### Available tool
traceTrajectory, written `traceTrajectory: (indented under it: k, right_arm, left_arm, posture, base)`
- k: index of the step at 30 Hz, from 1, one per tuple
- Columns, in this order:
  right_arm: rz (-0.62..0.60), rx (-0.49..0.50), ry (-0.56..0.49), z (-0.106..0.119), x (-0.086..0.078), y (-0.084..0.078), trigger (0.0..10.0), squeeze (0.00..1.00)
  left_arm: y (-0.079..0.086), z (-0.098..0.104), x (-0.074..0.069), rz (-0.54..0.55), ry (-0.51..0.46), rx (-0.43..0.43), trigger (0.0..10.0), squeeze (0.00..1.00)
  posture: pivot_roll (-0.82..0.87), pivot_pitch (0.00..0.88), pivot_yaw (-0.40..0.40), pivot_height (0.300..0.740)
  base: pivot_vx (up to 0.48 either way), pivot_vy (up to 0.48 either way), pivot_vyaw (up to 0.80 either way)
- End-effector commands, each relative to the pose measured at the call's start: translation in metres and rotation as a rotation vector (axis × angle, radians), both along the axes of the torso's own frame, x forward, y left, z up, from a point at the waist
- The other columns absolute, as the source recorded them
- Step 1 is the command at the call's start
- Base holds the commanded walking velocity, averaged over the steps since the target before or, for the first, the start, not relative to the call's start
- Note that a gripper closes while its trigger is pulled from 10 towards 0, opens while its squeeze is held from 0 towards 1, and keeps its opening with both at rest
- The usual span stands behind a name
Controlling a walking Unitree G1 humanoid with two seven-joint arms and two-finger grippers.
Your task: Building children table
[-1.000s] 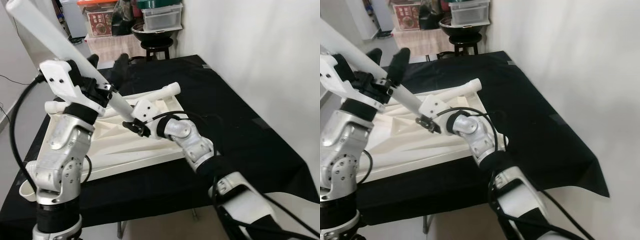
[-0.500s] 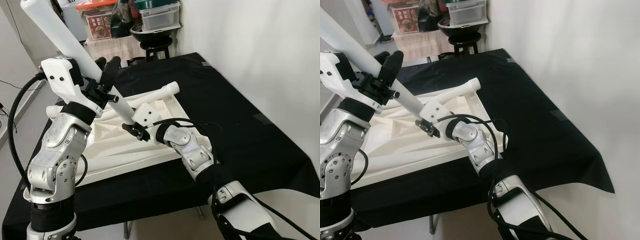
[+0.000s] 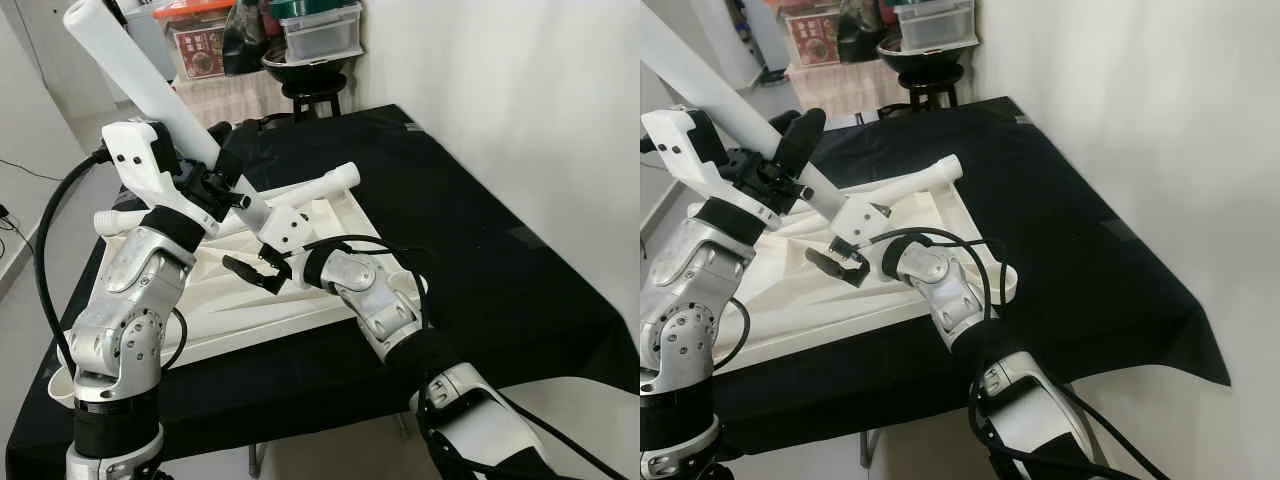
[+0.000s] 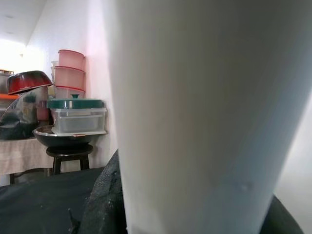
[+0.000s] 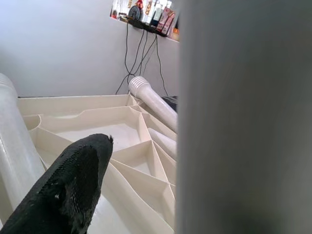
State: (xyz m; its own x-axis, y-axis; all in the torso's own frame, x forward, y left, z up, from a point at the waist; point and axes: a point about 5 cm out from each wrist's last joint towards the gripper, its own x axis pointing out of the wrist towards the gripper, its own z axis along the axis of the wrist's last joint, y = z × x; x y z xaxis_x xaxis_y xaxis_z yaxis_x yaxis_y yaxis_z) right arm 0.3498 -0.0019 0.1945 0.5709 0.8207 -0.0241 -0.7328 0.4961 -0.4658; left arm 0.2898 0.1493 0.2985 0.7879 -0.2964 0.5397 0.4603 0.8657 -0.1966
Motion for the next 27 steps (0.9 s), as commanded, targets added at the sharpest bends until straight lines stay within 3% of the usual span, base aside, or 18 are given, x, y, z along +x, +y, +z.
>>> traceTrajectory:
  k: [1, 3, 11, 12, 17, 18, 27]
  right_arm:
    - [0.043, -0.033, -0.016, -0.001, -0.005, 0.009, 10.0, 0.0]
    - [0.04, -0.069, -0.009, -0.008, -0.004, 0.01, 10.0, 0.0]
    - [0.018, -0.124, -0.014, -0.012, 0.001, 0.009, 10.0, 0.0]
    - [-0.008, -0.135, -0.012, -0.011, 0.004, 0.007, 4.9, 0.0]
    - [-0.036, -0.141, -0.008, -0.011, 0.008, 0.005, 4.9, 0.0]
    - [-0.074, -0.157, -0.012, -0.009, 0.012, 0.001, 0.0, 0.0]
    - [-0.183, -0.167, 0.012, -0.005, 0.024, -0.009, 0.0, 0.0]
  left_arm:
    - [-0.009, 0.008, -0.001, -0.083, -0.021, -0.056, 0.0, 0.0]
    - [-0.014, 0.011, 0.0, -0.142, -0.014, -0.123, 0.0, 0.0]
    - [-0.018, 0.013, 0.001, -0.182, -0.01, -0.135, 0.0, 0.0]
    - [-0.02, 0.014, 0.002, -0.198, -0.01, -0.138, 0.0, 0.0]
    - [-0.022, 0.014, 0.002, -0.217, -0.01, -0.144, 0.0, 0.0]
    - [-0.028, 0.014, 0.005, -0.238, -0.005, -0.136, 0.0, 0.0]
    - [-0.054, 0.007, 0.011, -0.308, 0.025, -0.076, 0.0, 0.0]
  posture:
    - [-0.07, 0.0, 0.115, 0.74]
    - [-0.07, 0.0, 0.105, 0.74]
    - [-0.07, 0.0, 0.106, 0.74]
    - [-0.08, 0.0, 0.107, 0.74]
    - [-0.08, 0.0, 0.107, 0.74]
    - [-0.09, 0.0, 0.114, 0.74]
    - [-0.1, 0.0, 0.104, 0.74]
  base:
    - [0.0, 0.0, 0.0]
    - [0.0, 0.0, 0.0]
    - [0.0, 0.0, 0.0]
    - [0.0, 0.0, 0.0]
    - [0.0, 0.0, 0.0]
    - [0.0, 0.0, 0.0]
    - [0.0, 0.0, 0.0]
